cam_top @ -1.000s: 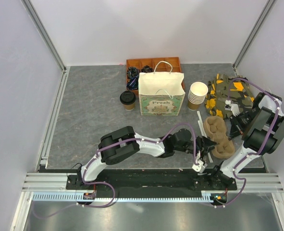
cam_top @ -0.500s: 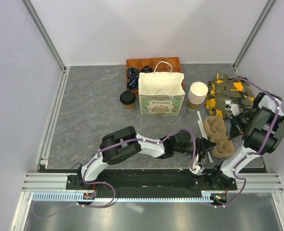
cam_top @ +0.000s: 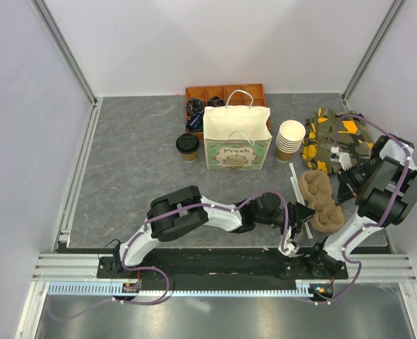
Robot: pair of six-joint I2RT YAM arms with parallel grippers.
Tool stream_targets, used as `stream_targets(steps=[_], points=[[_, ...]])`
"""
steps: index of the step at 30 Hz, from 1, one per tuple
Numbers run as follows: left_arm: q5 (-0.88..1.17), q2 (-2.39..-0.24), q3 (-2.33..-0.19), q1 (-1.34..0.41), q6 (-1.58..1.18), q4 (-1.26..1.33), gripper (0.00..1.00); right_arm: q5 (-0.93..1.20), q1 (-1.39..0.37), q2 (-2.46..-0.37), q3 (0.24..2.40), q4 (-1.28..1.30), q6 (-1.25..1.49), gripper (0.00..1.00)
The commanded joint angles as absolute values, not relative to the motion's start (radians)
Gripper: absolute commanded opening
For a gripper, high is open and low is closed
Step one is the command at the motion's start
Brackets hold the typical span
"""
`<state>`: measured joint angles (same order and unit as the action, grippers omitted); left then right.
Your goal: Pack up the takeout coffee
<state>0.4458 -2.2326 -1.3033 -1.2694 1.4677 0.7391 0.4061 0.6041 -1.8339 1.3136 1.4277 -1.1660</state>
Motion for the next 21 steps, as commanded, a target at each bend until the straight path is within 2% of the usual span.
stream_targets(steps=[1, 21], points=[[0.434, -2.258, -1.348, -1.272, 1.486, 0.758, 0.33, 0.451, 0.595, -1.862, 1.321, 1.460, -1.195, 0.00], [0.426, -2.292, -1.376, -1.272, 1.496, 0.738, 0.31, 0.451, 0.595, -1.867, 1.319, 1.462, -1.198, 0.00]])
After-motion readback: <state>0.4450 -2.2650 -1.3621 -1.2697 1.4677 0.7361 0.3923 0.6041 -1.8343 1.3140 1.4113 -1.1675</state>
